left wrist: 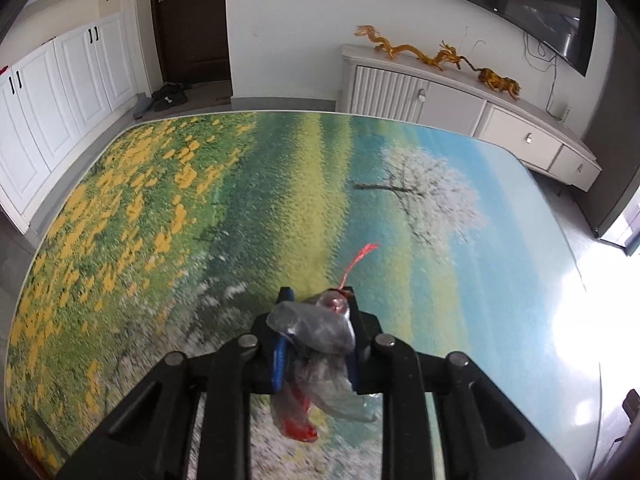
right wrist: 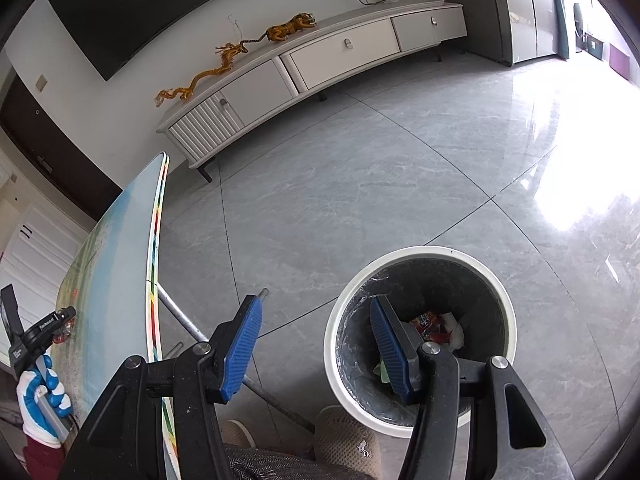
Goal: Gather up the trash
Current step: 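Carry the clear wrapper with the left tool toward the trash bin, then open the left tool over the bin to drop the clear wrapper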
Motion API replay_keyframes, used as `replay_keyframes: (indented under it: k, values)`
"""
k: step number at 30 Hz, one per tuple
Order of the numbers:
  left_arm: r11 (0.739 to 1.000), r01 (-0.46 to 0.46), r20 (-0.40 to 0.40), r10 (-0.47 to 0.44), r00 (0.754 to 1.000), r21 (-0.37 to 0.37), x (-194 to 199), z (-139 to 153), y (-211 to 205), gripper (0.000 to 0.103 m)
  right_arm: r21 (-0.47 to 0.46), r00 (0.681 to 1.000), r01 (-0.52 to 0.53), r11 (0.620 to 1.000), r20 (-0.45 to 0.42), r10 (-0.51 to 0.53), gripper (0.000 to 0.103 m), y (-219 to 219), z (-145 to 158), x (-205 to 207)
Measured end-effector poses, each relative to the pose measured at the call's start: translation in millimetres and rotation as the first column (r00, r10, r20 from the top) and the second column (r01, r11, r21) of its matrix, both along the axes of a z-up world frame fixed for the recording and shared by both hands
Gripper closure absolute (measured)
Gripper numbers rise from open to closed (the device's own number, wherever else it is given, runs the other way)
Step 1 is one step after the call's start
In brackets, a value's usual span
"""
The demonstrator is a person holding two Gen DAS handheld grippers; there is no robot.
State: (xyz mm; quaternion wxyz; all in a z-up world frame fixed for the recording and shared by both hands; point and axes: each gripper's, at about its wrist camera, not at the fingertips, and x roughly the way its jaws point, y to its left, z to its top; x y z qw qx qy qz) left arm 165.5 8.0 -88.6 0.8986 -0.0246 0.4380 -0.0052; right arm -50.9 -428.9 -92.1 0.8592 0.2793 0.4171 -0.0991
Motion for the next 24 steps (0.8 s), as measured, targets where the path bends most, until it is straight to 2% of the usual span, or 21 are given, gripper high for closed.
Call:
replay_keyframes:
  k: [3,6,11,14,17,20,24]
  values:
    - [0.999,0.026,-0.004,-0.026,1.0,-0.029,-9,3,-10,0.083,0.008,1.0,0.008,1.0,0.007,-0.008,0.049,-2,1,-4]
    - [0.993,0.096,0.005,-0.096,0.995,-0.07,-20,10,-29,0.083,0.021,1.0,0.018,1.0,0.017,-0.018,0.049,-4,0,-9]
    - [0.948,0.27,0.039,-0.268,0.963,-0.168,-46,31,-80,0.083,0.047,0.999,0.039,0.998,0.035,-0.041,0.049,-13,-2,-21]
    - [0.899,0.384,0.065,-0.379,0.923,-0.21,-63,46,-118,0.083,0.058,0.997,0.056,0.997,0.048,-0.058,0.049,-18,-2,-29]
    - [0.843,0.491,0.076,-0.487,0.87,-0.22,-84,57,-163,0.083,0.068,0.995,0.079,0.995,0.06,-0.083,0.049,-27,-2,-38]
    - [0.789,0.569,0.062,-0.572,0.818,-0.232,-99,61,-207,0.083,0.071,0.991,0.108,0.992,0.067,-0.113,0.049,-38,-4,-49]
    - [0.713,0.66,0.02,-0.676,0.737,-0.238,-122,53,-272,0.083,0.076,0.984,0.157,0.985,0.071,-0.162,0.049,-56,-6,-65]
